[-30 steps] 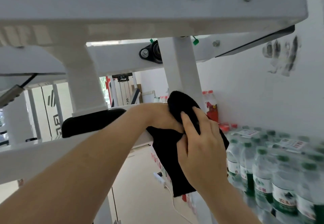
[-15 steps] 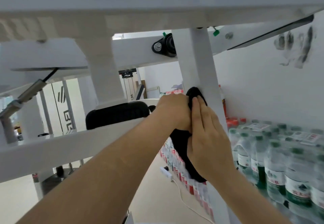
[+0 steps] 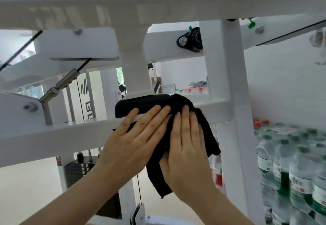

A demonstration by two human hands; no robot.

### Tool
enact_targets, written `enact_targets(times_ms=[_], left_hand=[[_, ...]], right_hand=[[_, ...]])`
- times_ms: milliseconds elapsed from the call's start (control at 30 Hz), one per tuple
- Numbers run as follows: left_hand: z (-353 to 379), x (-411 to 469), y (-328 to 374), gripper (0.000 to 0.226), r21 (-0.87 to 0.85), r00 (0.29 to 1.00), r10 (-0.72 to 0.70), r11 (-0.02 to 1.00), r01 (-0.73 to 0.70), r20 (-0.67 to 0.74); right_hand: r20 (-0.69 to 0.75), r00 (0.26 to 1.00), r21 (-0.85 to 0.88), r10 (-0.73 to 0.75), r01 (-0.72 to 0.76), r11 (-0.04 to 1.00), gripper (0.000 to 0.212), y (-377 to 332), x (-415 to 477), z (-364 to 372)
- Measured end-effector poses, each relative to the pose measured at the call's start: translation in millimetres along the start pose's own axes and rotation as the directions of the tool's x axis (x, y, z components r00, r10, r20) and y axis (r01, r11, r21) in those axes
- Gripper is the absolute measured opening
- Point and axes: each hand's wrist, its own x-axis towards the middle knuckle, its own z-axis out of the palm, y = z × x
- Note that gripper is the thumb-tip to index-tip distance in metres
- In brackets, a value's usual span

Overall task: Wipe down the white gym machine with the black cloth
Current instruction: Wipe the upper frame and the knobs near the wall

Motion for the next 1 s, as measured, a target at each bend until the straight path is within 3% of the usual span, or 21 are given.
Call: enact_targets(times_ms=[100,133,267,400,467,633,733,833,900,933,967,1000], left_hand=[[-7,-27,-8,0.053,0.02,0.997,-0.069,0.997,0.069,0.015],[-9,-29,-6,0.055,0.011,0.995,-0.097,0.995,0.097,0.012],[-7,10,25,0.062,-0.052,0.993,-0.111,0.993,0.109,-0.031],[-6,23,29,0.053,-0.065,0.993,-0.11,0.992,0.107,-0.043],[-5,-9,11,0.053,-0.029,0.994,-0.103,0.994,0.102,-0.028],[-24,-101,-49,0.05,0.034,0.983,-0.151,0.988,0.148,0.105],[-49,-121,-77,0.056,0.082,0.884,-0.365,0.93,0.358,0.293],[-75,-110,-104,0.079,0.111,0.657,-0.575,0.787,0.606,0.488],[-95,-98,-115,0.088,0.117,0.533,-0.645,0.69,0.715,0.548],[-103,-94,-117,0.089,0.108,0.505,-0.665,0.656,0.747,0.55],[-111,-91,-115,0.087,0.107,0.523,-0.689,0.649,0.753,0.502],[-116,-89,-110,0.082,0.09,0.596,-0.69,0.681,0.727,0.41]], right_hand=[[0.041,0.983,-0.031,-0.179,0.18,0.983,0.071,10,-11,1],[0.063,0.982,-0.069,-0.179,0.183,0.981,0.072,23,-10,-2],[0.085,0.987,-0.154,0.134,-0.12,0.981,0.081,69,11,-16],[0.074,0.977,-0.075,0.199,-0.193,0.978,0.078,45,7,-8],[0.064,0.989,-0.023,0.135,-0.134,0.991,0.073,17,-6,-4],[0.063,0.97,0.118,-0.233,0.225,0.967,0.061,-65,-22,8],[0.027,0.921,0.173,-0.388,0.378,0.909,0.058,-100,3,6],[0.077,0.902,0.162,-0.426,0.41,0.898,0.056,-130,49,-1],[0.229,0.876,0.111,-0.425,0.41,0.905,0.04,-144,85,-19],[0.327,0.832,0.079,-0.448,0.448,0.89,0.033,-147,101,-25],[0.418,0.782,0.099,-0.462,0.466,0.879,0.03,-150,114,-30],[0.501,0.74,0.122,-0.45,0.454,0.883,0.029,-152,126,-31]])
